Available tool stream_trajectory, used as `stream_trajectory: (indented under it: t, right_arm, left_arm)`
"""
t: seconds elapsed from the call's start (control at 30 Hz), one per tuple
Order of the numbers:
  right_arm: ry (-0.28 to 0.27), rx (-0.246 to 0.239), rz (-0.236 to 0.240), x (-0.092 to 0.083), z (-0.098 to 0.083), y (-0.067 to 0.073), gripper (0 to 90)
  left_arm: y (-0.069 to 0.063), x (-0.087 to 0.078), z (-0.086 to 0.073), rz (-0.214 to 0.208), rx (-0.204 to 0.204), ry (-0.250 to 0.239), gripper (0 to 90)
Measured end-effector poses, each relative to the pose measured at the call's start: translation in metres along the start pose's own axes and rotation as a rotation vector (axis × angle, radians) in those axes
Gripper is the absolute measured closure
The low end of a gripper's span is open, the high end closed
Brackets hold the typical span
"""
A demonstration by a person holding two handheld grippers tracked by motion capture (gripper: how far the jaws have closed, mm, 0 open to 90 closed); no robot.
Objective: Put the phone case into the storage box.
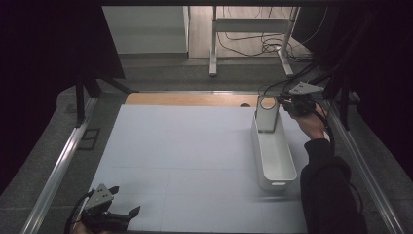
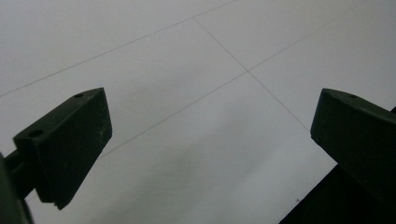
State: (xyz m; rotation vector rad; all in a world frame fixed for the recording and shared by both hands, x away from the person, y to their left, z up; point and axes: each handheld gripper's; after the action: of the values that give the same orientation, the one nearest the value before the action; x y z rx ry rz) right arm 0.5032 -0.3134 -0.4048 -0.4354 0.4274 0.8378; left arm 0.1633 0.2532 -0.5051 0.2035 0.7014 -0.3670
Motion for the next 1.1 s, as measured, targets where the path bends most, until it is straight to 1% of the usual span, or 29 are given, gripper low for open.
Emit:
stream_trajectory:
  t: [0.13,0.2,0.23,0.27,0.37,0.43,0.67,0.73,0.8,0.83,0.97,1.03,1.1]
  right_arm:
    - [-0.004,0.008,-0.013,0.000,0.000,0.001,69.4]
    - [-0.008,0.009,-0.036,-0.002,-0.001,0.002,67.4]
    - [-0.008,0.009,-0.036,-0.002,-0.001,0.002,67.4]
    - [-0.019,0.013,-0.043,-0.003,-0.003,0.003,65.6]
    - [-0.029,0.022,-0.038,-0.005,-0.005,0.004,65.1]
    - [-0.038,0.045,-0.025,-0.007,-0.007,0.005,63.3]
    - [-0.042,0.080,-0.014,-0.011,-0.009,0.010,58.8]
    - [-0.036,0.084,-0.015,-0.012,-0.009,0.010,58.6]
    - [-0.041,0.102,-0.019,-0.012,-0.010,0.011,56.7]
    - [-0.041,0.102,-0.019,-0.012,-0.010,0.011,56.7]
    - [-0.036,0.137,-0.009,-0.013,-0.009,0.012,51.8]
    - [-0.037,0.142,-0.008,-0.014,-0.008,0.012,50.3]
    - [-0.033,0.163,-0.002,-0.015,-0.007,0.013,47.1]
  left_arm:
    - [0.000,0.000,0.000,0.000,-0.001,-0.001,0.0]
    - [0.000,0.000,0.000,0.000,0.000,-0.001,0.0]
    - [0.000,0.000,0.000,0.000,0.000,-0.001,0.0]
    - [0.000,0.000,0.000,0.002,0.001,-0.001,0.0]
    - [0.000,0.000,0.000,0.000,0.000,0.000,0.0]
    - [0.000,0.000,0.000,0.000,0.001,0.000,0.0]
    - [0.000,0.000,0.000,0.001,0.002,0.001,0.0]
    - [0.000,0.000,0.000,0.001,0.003,0.000,0.0]
    - [0.000,0.000,0.000,0.000,0.001,0.000,0.0]
    - [0.000,0.000,0.000,0.000,0.001,0.000,0.0]
    - [0.000,0.000,0.000,-0.002,0.000,-0.001,0.0]
    - [0.000,0.000,0.000,-0.001,0.000,-0.001,0.0]
    - [0.000,0.000,0.000,-0.002,0.001,-0.001,0.0]
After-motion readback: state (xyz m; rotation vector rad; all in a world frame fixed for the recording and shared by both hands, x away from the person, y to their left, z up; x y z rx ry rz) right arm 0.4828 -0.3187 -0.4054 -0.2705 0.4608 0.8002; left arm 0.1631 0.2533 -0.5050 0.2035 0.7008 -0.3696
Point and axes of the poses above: each handheld gripper's, and its own axes: x roughly forward along the jaws, z roughly out of its top, y roughly to its left, and after that the axes turned 14 degrees about z, right-handed
